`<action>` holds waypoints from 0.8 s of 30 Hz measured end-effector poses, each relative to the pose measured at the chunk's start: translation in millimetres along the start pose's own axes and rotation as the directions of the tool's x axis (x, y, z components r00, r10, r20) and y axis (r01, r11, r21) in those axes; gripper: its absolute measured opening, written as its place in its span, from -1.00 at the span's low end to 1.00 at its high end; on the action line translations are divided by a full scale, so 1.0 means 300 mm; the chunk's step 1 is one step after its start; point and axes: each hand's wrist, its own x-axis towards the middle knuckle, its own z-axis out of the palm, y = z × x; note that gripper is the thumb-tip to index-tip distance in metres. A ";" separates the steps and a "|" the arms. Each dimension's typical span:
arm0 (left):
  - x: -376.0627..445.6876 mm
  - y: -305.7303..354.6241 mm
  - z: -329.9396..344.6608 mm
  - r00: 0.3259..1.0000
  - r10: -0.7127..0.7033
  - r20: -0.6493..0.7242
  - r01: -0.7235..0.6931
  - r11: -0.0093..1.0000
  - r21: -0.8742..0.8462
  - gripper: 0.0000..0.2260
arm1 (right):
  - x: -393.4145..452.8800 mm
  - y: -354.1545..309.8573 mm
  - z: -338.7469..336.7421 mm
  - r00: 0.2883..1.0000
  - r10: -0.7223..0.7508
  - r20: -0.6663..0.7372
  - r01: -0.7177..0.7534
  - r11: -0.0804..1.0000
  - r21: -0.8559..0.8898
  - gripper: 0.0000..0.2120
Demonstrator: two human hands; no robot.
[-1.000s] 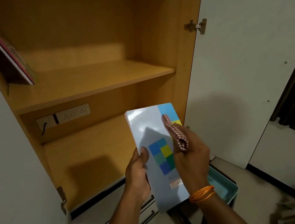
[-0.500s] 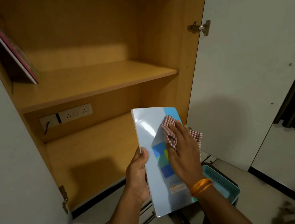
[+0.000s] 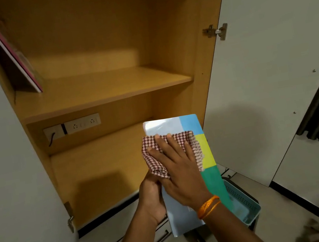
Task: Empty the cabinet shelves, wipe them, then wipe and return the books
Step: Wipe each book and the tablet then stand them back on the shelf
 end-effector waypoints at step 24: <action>0.003 0.003 -0.028 0.999 0.024 0.033 -0.021 0.996 -0.086 -0.55 | 0.017 0.039 -0.004 1.000 0.028 0.000 -0.028 0.994 0.108 -0.43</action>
